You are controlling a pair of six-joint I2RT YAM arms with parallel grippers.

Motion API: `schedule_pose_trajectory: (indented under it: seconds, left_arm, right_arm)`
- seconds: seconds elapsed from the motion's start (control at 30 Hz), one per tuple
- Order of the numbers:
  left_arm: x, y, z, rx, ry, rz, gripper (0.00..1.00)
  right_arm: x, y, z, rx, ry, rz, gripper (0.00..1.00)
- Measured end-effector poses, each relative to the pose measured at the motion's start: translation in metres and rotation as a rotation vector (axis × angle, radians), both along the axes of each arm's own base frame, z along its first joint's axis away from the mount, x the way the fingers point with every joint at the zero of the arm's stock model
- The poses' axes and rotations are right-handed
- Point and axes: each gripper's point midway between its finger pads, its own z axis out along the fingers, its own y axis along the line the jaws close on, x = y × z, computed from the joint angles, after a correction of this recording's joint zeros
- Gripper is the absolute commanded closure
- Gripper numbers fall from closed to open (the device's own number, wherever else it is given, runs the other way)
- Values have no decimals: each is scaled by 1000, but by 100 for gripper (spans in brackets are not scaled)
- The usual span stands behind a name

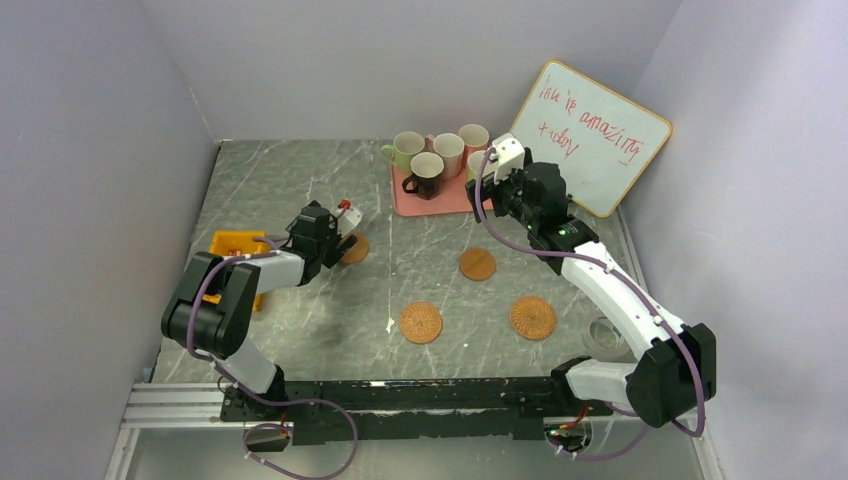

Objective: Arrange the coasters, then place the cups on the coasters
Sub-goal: Move the coaster to the center of the board.

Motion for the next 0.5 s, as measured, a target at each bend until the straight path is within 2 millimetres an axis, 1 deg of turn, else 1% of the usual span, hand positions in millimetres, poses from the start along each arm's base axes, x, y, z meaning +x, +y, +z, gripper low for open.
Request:
schedule_pose_trajectory:
  seconds: [0.2, 0.5]
  left_arm:
    - [5, 2, 1, 10, -17, 21, 4]
    - [6, 7, 2, 27, -24, 46, 4]
  right_arm:
    - [-1, 1, 0, 2, 1, 8, 1]
    - [-1, 1, 0, 3, 2, 11, 1]
